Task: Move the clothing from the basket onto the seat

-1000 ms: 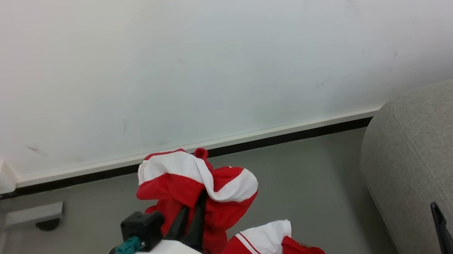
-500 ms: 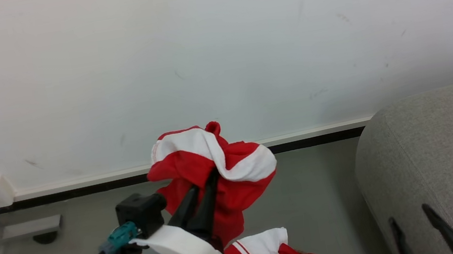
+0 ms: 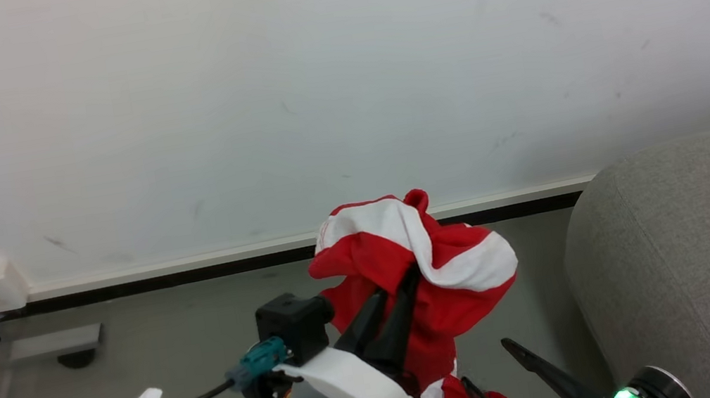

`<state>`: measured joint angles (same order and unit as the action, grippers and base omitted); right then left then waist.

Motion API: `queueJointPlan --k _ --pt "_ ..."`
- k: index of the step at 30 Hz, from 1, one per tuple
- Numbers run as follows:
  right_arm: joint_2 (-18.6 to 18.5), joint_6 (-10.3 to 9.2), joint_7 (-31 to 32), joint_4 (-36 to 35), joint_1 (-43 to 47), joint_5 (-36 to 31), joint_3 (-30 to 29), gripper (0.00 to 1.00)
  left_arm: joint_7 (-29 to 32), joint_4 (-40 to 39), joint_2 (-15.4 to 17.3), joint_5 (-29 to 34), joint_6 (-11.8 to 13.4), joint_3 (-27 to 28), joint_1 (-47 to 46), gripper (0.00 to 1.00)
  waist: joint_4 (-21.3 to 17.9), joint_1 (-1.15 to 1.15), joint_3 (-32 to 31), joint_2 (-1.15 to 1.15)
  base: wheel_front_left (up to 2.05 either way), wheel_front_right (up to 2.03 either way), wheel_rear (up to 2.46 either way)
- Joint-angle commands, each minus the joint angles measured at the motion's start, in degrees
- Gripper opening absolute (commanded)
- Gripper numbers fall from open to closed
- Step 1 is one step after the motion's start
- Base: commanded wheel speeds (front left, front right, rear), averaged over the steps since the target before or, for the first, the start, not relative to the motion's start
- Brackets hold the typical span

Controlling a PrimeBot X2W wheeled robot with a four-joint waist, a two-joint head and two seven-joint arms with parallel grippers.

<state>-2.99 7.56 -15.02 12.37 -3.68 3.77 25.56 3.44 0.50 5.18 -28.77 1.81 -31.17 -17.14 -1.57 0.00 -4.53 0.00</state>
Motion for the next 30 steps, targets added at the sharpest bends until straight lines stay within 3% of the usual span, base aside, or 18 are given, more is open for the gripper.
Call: queueJointPlan --k 1,9,16,17,18,30 --pt "0.0 -0.14 -0.1 0.4 -1.1 0.8 0.9 1.0 -0.4 0.4 -0.3 -0.1 -0.3 -0.4 -0.9 0.0 0.2 0.0 0.2 0.0 0.0 0.0 0.0" --pt "0.1 -0.14 -0.1 1.6 -5.1 3.4 3.4 1.0 -0.8 2.3 -1.8 -1.1 -0.6 -4.5 -3.4 0.0 1.3 0.0 1.0 0.0 0.0 0.0 0.0" --pt "0.1 -0.14 -0.1 5.7 -7.8 3.8 2.6 1.0 -1.2 2.8 -2.2 -3.3 0.6 -8.3 -5.1 0.0 1.8 0.0 1.2 0.0 0.0 0.0 0.0" --pt "0.1 -0.14 -0.1 6.0 -8.1 4.5 2.2 0.38 -1.3 3.1 -2.1 -3.6 0.8 -8.6 -5.2 0.0 1.8 0.0 1.2 0.0 0.0 0.0 0.0" --pt "0.1 -0.14 -0.1 6.1 -8.5 5.2 1.7 0.0 -1.3 3.3 -2.2 -3.8 1.1 -8.9 -5.3 0.0 1.8 0.0 1.3 0.0 0.0 0.0 0.0" --pt "0.1 -0.14 -0.1 5.1 -8.9 8.2 -2.2 0.0 -2.9 5.6 -2.1 -4.9 2.5 -8.4 -6.0 0.0 1.0 0.0 2.4 0.0 0.0 0.0 0.0"
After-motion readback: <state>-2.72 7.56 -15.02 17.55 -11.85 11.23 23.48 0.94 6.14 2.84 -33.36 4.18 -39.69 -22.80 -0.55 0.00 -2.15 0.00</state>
